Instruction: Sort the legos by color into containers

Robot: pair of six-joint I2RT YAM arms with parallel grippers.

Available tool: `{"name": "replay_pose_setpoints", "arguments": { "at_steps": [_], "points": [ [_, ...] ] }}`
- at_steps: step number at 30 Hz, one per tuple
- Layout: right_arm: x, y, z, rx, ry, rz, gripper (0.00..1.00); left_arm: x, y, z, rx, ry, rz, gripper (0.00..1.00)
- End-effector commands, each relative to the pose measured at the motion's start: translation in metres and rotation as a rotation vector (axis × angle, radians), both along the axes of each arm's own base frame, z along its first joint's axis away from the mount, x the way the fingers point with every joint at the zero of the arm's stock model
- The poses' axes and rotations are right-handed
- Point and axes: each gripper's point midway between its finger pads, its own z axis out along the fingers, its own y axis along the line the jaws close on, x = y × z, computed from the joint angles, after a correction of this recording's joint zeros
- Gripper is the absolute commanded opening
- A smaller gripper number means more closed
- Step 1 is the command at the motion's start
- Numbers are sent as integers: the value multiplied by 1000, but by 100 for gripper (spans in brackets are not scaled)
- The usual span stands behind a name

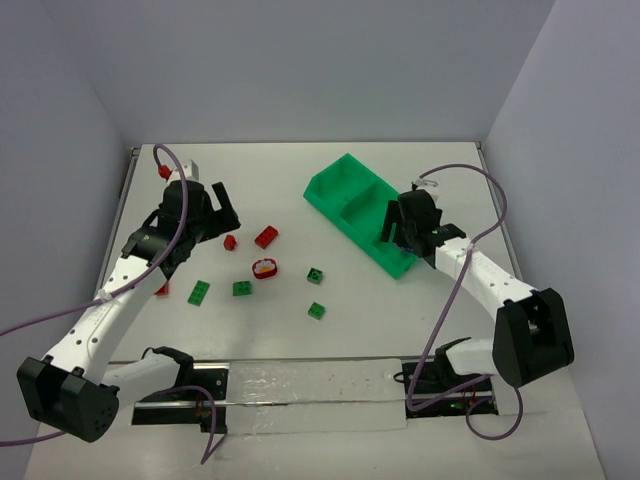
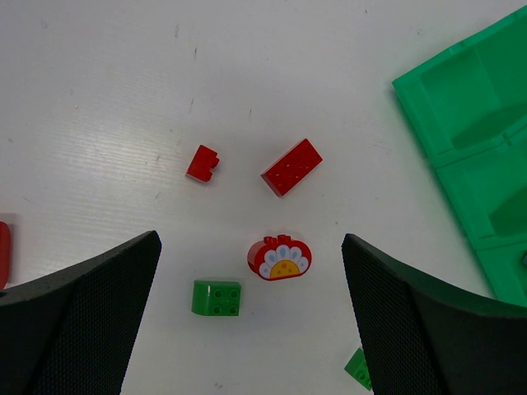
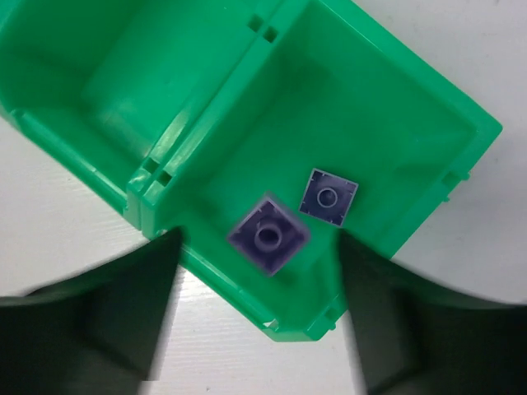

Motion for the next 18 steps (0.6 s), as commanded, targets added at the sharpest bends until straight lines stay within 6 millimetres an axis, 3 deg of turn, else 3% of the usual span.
{"name": "replay_pose_setpoints", "arguments": {
  "at_steps": [1, 5, 7, 9, 13, 15, 18],
  "points": [
    [14, -4, 21, -11, -65, -52, 93, -1, 1, 10, -5, -34, 10, 99],
    [12, 21, 50, -20, -144, 34, 93, 0, 2, 9, -1, -34, 15, 99],
    [5, 56, 59, -35, -158, 149, 91, 0, 3, 7, 5, -24, 19, 99],
    [-7, 95, 55, -55, -146, 281, 90, 1, 4, 8, 10, -23, 26, 99],
    [-33, 166, 25, -103, -86, 551, 90, 1, 7, 7, 19, -18, 37, 99],
    [-45, 193, 12, -120, -51, 646, 91, 0, 8, 7, 24, -16, 39, 99],
    [-53, 211, -11, -128, 5, 735, 92, -1, 9, 9, 25, -20, 44, 99]
  ]
}}
